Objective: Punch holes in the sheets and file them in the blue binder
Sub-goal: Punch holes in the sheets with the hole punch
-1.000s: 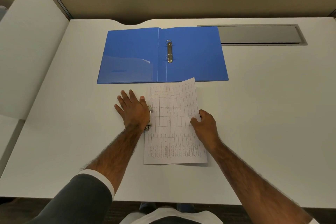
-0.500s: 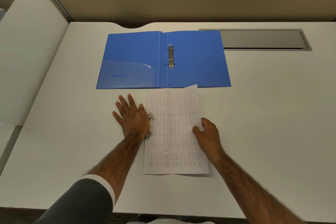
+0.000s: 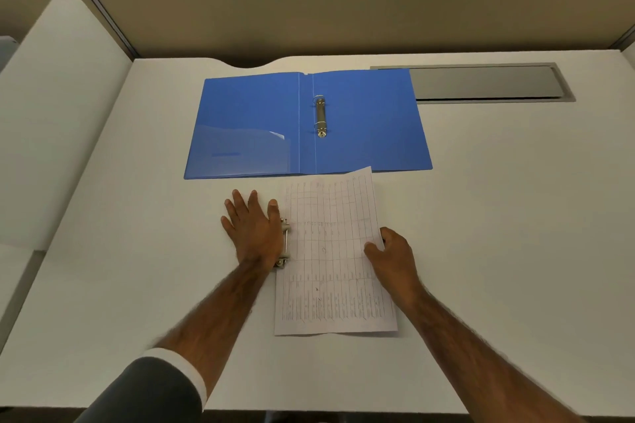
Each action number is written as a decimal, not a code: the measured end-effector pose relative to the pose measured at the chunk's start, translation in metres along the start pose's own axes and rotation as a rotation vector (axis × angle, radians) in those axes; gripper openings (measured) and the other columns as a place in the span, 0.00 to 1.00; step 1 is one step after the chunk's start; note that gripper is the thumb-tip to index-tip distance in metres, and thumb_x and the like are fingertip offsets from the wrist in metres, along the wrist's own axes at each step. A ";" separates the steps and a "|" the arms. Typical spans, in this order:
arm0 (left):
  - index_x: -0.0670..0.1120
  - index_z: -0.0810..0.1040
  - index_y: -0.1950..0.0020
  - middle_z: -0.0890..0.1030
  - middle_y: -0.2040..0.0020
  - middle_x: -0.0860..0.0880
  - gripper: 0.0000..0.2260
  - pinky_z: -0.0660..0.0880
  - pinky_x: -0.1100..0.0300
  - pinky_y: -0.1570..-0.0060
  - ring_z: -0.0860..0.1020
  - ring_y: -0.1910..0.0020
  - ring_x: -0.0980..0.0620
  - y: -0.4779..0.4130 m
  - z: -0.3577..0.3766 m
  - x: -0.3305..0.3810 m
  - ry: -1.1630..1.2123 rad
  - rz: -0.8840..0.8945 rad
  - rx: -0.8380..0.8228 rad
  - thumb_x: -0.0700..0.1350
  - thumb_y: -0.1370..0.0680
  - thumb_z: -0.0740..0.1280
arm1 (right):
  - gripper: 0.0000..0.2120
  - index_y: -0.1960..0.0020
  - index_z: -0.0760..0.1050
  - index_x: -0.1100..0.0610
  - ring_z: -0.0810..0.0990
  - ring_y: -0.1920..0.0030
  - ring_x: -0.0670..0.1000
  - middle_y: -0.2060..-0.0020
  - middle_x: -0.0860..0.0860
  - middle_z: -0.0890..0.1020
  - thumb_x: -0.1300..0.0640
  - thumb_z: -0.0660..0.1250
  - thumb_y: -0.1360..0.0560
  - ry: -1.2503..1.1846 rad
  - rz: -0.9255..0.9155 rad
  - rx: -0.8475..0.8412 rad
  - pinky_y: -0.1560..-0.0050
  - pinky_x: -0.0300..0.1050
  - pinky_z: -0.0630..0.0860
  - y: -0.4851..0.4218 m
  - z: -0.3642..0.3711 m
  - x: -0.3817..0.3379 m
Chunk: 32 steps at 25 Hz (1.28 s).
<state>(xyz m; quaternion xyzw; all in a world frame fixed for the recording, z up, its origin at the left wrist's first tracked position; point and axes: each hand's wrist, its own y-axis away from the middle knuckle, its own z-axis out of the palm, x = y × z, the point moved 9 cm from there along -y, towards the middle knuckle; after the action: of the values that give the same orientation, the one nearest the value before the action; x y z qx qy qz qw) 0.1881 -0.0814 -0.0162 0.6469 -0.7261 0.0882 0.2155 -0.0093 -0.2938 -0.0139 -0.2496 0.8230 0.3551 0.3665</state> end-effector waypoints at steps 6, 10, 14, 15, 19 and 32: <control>0.45 0.77 0.51 0.81 0.53 0.48 0.16 0.72 0.62 0.60 0.78 0.59 0.54 0.026 -0.030 0.001 0.236 -0.005 -0.054 0.59 0.21 0.63 | 0.05 0.47 0.74 0.54 0.79 0.50 0.47 0.48 0.46 0.79 0.57 0.62 0.22 -0.055 0.006 0.007 0.54 0.36 0.76 0.002 -0.003 0.001; 0.46 0.74 0.60 0.79 0.63 0.50 0.13 0.64 0.66 0.71 0.74 0.69 0.56 0.042 -0.033 0.000 0.196 -0.006 -0.134 0.54 0.23 0.69 | 0.07 0.47 0.76 0.56 0.81 0.50 0.49 0.47 0.48 0.81 0.59 0.62 0.23 -0.095 0.024 0.011 0.53 0.40 0.78 0.003 -0.008 0.006; 0.45 0.75 0.57 0.79 0.61 0.50 0.11 0.65 0.63 0.71 0.75 0.66 0.55 0.043 -0.038 0.001 0.143 -0.007 -0.154 0.52 0.25 0.71 | 0.08 0.46 0.77 0.56 0.81 0.53 0.47 0.49 0.49 0.82 0.60 0.62 0.23 -0.117 0.037 0.027 0.58 0.37 0.77 0.004 -0.025 0.014; 0.46 0.75 0.56 0.79 0.59 0.50 0.11 0.66 0.63 0.70 0.75 0.65 0.54 0.045 -0.038 0.001 0.114 -0.007 -0.161 0.51 0.26 0.71 | 0.08 0.46 0.77 0.56 0.81 0.53 0.46 0.49 0.49 0.82 0.60 0.62 0.23 -0.111 0.039 0.033 0.60 0.37 0.76 0.004 -0.030 0.017; 0.45 0.75 0.54 0.79 0.59 0.49 0.11 0.69 0.59 0.68 0.77 0.63 0.51 0.048 -0.044 -0.003 0.044 -0.022 -0.181 0.51 0.28 0.70 | 0.08 0.45 0.76 0.56 0.80 0.53 0.48 0.47 0.50 0.81 0.59 0.62 0.23 -0.097 0.065 0.060 0.61 0.36 0.75 0.003 -0.051 0.028; 0.45 0.75 0.53 0.81 0.57 0.47 0.12 0.71 0.57 0.65 0.78 0.61 0.46 0.044 -0.060 -0.028 -0.027 -0.022 -0.104 0.52 0.27 0.68 | 0.12 0.47 0.73 0.54 0.80 0.56 0.48 0.51 0.47 0.79 0.46 0.63 0.23 0.054 0.067 0.140 0.61 0.38 0.74 0.006 -0.071 0.032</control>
<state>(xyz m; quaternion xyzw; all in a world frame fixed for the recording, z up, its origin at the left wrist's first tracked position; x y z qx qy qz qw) 0.1585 -0.0254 0.0315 0.6440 -0.7253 0.0389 0.2400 -0.0636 -0.3496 -0.0024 -0.2054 0.8632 0.3018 0.3487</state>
